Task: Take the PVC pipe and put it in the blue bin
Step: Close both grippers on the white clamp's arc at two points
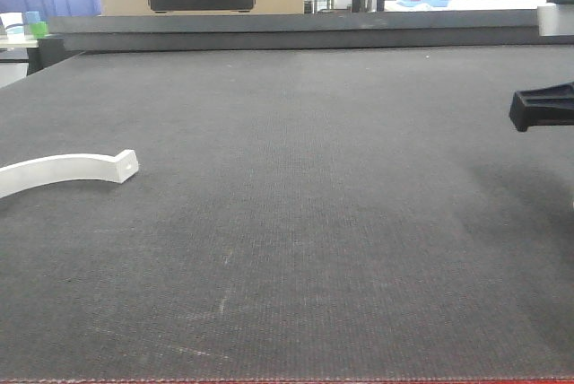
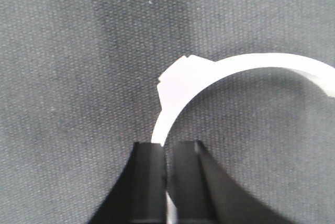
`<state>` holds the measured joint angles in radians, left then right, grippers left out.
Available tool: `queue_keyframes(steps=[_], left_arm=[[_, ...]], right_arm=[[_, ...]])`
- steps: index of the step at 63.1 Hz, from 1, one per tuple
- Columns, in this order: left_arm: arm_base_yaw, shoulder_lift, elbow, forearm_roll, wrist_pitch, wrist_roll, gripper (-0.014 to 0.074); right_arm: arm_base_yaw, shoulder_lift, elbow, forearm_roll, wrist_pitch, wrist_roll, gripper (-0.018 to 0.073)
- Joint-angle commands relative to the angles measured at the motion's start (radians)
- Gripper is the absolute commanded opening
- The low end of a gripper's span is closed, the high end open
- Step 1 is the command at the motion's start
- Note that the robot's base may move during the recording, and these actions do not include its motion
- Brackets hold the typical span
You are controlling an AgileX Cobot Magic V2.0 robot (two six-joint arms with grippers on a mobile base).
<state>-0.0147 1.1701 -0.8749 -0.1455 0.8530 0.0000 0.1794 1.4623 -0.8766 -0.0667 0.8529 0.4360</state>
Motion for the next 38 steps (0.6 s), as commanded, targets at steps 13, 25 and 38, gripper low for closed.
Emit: queue_keyframes(steps=[13,25,38], left_arm=[[-0.005,-0.001,-0.008,-0.038,0.003,0.0,-0.0111],[-0.005,-0.001,-0.008,-0.055,0.003,0.0,-0.0111],[-0.005,-0.001,-0.008,-0.055,-0.003,0.0,-0.0111]], right_arm=[[0.001,0.034,-0.007,0.006,-0.013,0.003,0.0237],[0.001,0.103,-0.007,0.05,-0.024,0.003,0.017],[0.001,0.099,-0.027,0.067,-0.027,0.003,-0.0158]])
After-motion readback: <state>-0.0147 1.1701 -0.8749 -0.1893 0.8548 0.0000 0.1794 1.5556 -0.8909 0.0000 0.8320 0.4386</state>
